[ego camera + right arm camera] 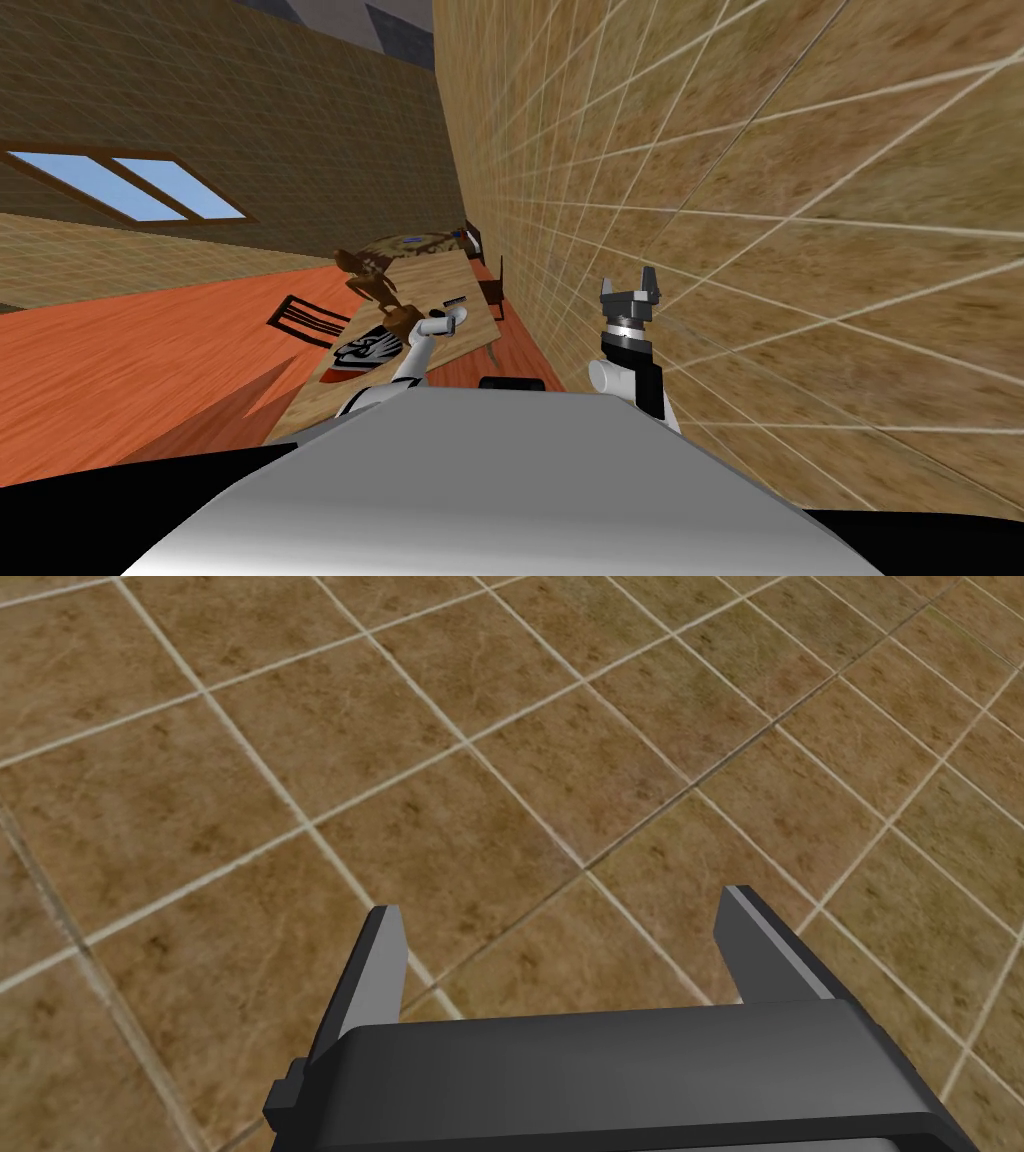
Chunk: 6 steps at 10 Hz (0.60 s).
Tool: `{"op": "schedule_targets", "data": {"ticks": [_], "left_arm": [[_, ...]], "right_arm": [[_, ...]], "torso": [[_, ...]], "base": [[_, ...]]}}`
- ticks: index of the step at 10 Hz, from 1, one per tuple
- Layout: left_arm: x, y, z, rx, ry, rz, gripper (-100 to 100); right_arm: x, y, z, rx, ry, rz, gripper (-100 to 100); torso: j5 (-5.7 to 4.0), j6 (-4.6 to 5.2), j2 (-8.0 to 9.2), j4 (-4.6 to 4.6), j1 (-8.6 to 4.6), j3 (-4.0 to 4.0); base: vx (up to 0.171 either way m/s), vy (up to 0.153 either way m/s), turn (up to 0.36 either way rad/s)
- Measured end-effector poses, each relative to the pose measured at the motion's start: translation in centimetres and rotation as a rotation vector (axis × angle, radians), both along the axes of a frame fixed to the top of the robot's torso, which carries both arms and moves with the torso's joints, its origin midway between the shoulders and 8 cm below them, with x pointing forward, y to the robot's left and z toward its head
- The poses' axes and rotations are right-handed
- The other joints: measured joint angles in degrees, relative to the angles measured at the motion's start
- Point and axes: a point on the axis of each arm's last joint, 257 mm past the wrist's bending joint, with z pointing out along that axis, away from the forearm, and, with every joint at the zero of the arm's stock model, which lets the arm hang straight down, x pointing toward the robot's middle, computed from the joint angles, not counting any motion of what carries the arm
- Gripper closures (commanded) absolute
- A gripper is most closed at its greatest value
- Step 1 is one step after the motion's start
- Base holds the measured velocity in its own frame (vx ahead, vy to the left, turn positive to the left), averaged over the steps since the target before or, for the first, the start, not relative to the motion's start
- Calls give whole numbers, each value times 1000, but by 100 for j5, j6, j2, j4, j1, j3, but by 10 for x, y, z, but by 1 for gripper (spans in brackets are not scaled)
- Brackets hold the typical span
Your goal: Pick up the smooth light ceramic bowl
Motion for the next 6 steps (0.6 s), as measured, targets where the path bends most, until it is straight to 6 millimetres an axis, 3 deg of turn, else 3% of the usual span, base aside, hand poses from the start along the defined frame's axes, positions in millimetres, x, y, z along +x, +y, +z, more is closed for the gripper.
{"op": "schedule_targets", "data": {"ticks": [5,6], "left_arm": [[-3,-17,10,-1,0,-57,100],[-4,-18,10,-1,2,-59,0]], "right_arm": [[0,0,0,0,0,0,0],[0,0,0,0,0,0,0]], "torso": [[2,-3,6,5,8,6],[4,1,11,6,12,8]], "base": [[32,-24,97],[0,0,0]]}}
